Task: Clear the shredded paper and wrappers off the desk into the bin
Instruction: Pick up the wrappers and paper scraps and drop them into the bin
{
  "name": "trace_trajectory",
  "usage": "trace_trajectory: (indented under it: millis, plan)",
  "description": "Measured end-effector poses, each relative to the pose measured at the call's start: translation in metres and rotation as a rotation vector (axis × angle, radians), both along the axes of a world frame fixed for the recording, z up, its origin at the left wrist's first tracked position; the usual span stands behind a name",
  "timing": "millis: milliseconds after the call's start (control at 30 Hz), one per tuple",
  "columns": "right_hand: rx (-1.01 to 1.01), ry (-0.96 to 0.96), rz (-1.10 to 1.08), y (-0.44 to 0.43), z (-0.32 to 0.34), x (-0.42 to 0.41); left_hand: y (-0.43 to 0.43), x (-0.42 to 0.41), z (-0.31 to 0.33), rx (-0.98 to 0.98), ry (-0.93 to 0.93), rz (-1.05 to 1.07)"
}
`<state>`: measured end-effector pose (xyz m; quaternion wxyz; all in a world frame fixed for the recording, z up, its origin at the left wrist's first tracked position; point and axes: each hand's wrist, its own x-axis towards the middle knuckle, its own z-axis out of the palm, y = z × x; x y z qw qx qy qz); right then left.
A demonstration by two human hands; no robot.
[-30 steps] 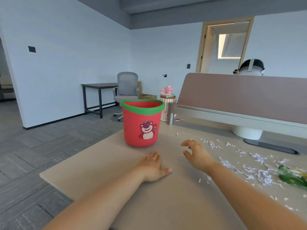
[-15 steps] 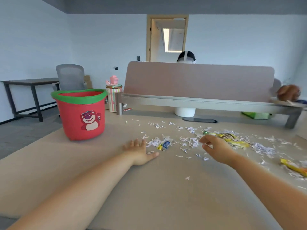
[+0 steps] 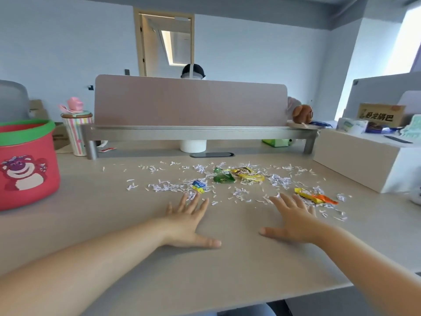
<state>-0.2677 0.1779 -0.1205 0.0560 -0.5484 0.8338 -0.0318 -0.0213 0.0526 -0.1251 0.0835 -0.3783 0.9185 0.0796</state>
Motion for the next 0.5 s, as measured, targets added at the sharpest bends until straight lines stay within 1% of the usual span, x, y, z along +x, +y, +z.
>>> trace_trajectory:
  millis: [67,167,233,333,433,500]
  plan:
    - [0.021,0.033,-0.109,-0.007,-0.004,-0.006,-0.009,-0.004,-0.003,-0.012,0.018,0.057]
    - [0.059,0.003,-0.155,-0.025,-0.008,-0.014,-0.034,-0.023,-0.004,-0.051,0.074,0.145]
    - [0.07,0.011,-0.122,-0.039,-0.011,-0.017,-0.05,-0.039,-0.005,-0.064,0.091,0.176]
    - [0.02,-0.003,-0.061,-0.064,-0.015,-0.017,-0.067,-0.062,-0.009,-0.071,0.111,0.161]
    - [-0.056,-0.102,0.036,-0.084,-0.012,-0.013,-0.075,-0.078,-0.008,-0.087,0.162,0.066]
    - [-0.124,-0.248,0.11,-0.088,-0.005,-0.009,-0.075,-0.081,-0.007,-0.084,0.224,0.002]
